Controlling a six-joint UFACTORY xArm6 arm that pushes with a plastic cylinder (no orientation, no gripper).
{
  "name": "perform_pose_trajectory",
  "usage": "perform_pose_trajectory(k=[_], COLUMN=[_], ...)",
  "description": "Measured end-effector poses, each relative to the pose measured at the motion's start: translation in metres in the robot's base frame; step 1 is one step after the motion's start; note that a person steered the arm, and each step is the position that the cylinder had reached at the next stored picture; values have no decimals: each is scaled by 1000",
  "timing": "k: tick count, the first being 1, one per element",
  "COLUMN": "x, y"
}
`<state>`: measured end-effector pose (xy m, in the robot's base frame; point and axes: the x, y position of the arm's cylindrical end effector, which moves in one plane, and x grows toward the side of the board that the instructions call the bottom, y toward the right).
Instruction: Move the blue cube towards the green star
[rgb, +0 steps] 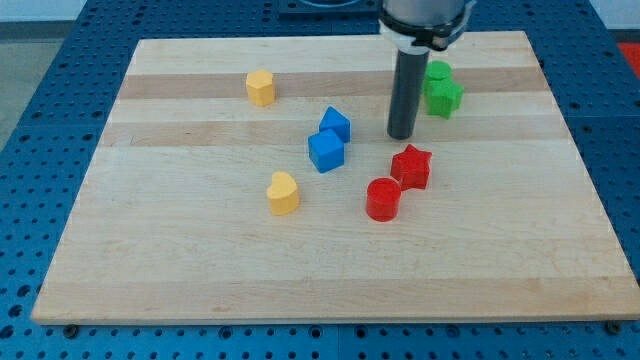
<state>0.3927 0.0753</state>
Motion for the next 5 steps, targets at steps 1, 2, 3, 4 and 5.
perform_pose_trajectory(k=[1, 2, 3, 4, 5], x=[6, 19, 37, 52, 65], y=[-25, -43, -47, -47, -46])
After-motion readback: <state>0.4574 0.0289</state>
